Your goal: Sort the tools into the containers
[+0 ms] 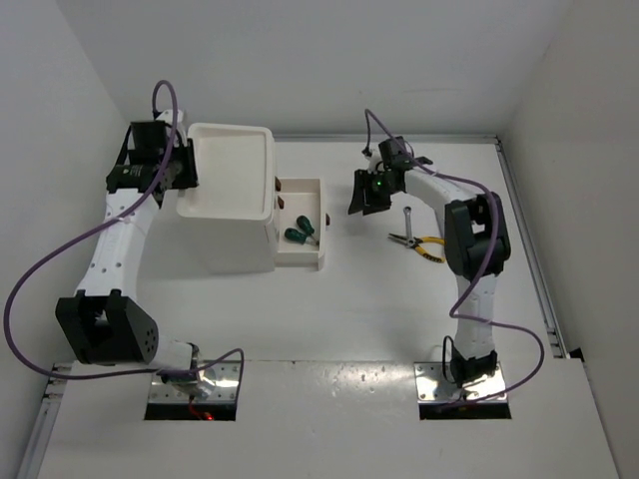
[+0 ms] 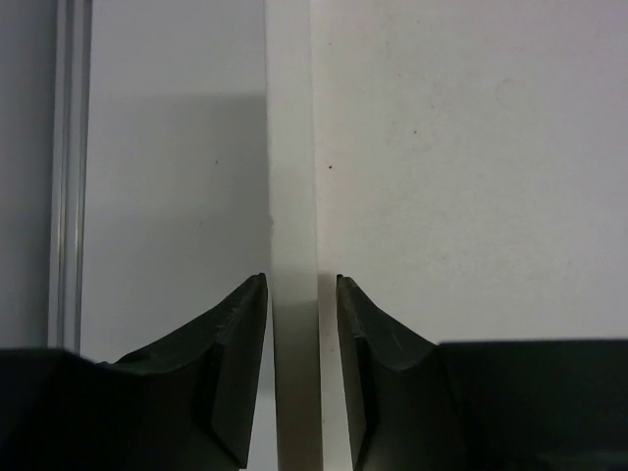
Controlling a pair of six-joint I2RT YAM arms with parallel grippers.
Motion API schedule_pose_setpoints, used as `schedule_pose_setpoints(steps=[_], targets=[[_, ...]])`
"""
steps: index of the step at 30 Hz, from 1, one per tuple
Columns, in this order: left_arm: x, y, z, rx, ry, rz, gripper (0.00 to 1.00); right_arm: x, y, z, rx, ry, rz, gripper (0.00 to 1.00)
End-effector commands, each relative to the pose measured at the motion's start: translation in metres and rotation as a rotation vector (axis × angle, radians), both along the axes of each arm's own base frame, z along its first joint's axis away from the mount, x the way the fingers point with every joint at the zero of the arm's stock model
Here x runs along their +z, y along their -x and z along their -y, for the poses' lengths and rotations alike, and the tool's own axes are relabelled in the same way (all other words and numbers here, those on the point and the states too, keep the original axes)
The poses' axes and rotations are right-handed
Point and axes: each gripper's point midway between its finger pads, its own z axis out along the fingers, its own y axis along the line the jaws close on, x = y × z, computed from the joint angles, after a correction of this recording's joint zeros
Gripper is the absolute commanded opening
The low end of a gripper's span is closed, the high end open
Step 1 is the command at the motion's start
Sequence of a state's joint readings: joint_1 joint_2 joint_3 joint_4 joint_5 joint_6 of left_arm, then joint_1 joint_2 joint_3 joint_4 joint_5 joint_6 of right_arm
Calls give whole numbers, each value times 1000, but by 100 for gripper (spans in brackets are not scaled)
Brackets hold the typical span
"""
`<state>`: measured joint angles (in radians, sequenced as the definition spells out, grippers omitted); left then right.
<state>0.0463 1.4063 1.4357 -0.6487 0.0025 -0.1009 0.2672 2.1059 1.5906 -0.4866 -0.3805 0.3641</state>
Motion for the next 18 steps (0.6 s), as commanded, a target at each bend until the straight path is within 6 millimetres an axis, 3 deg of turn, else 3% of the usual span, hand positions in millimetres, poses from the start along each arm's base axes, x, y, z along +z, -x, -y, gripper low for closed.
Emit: schedule_pose_setpoints(steps=[1, 2, 4, 6, 7, 8, 12, 18], targets=[[-3, -1, 5, -29, -1, -12, 40, -10, -1, -4, 34, 67, -6, 49], [-3, -1, 5, -29, -1, -13, 40, -16, 2, -8, 41, 79, -14, 49], [-10, -1, 5, -36, -10, -33, 31, -13, -2, -12, 44, 87, 10, 48], [-12, 0, 3, -29, -15, -42, 23, -22, -2, -14, 44, 116, 4, 47], [-16, -1, 3, -29, -14, -51, 9, -19, -4, -20, 50, 127, 21, 47], [-17, 1, 3, -29, -14, -62, 2, -26, 2, -24, 63, 135, 1, 47], [-17, 1, 3, -29, -14, -62, 0, -32, 2, -32, 82, 119, -4, 47], [-17, 1, 2, -22, -19, -63, 0, -26, 12, -60, 124, 32, -14, 47]])
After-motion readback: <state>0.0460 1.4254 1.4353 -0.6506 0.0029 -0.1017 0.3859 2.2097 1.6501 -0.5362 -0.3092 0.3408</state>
